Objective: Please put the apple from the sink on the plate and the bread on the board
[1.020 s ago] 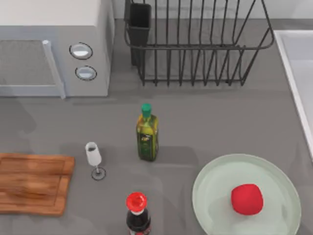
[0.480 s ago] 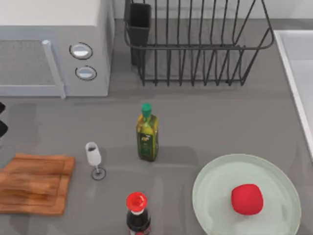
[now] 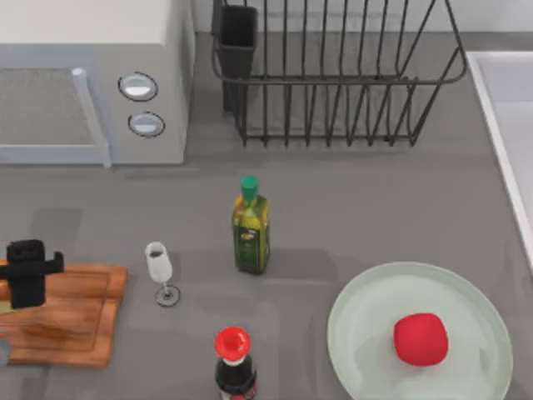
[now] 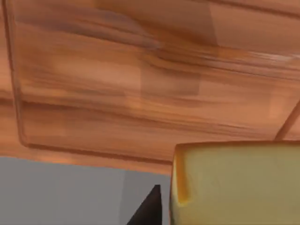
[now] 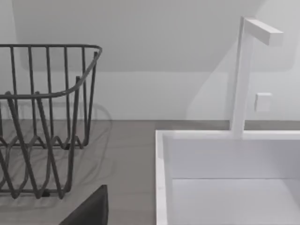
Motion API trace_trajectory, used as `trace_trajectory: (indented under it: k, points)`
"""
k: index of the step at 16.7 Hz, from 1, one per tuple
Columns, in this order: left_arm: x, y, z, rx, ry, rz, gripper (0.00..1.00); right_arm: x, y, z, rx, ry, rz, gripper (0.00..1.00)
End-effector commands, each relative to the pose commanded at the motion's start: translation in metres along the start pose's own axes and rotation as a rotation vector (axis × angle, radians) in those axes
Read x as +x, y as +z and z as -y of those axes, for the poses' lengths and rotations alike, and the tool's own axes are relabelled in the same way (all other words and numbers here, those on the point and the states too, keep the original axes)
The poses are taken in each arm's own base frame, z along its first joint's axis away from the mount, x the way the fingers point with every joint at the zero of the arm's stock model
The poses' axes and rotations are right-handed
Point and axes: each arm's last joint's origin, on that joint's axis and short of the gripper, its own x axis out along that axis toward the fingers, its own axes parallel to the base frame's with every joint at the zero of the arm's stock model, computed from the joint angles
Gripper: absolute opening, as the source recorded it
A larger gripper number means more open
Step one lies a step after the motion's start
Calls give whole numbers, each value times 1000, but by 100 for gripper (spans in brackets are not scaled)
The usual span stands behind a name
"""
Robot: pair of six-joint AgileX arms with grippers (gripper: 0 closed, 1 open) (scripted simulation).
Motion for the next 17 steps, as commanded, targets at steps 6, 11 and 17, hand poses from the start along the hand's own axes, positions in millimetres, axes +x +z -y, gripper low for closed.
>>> trace_trajectory:
  k: [6,11,17]
  points:
    - [1,9,-4,124,23,-26,0,0,0,0,0,0,0,100]
    - [1,7,-3,120,21,-25,0,0,0,0,0,0,0,100]
    - [12,2,-5,119,24,-57,0,0,0,0,0,0,0,100]
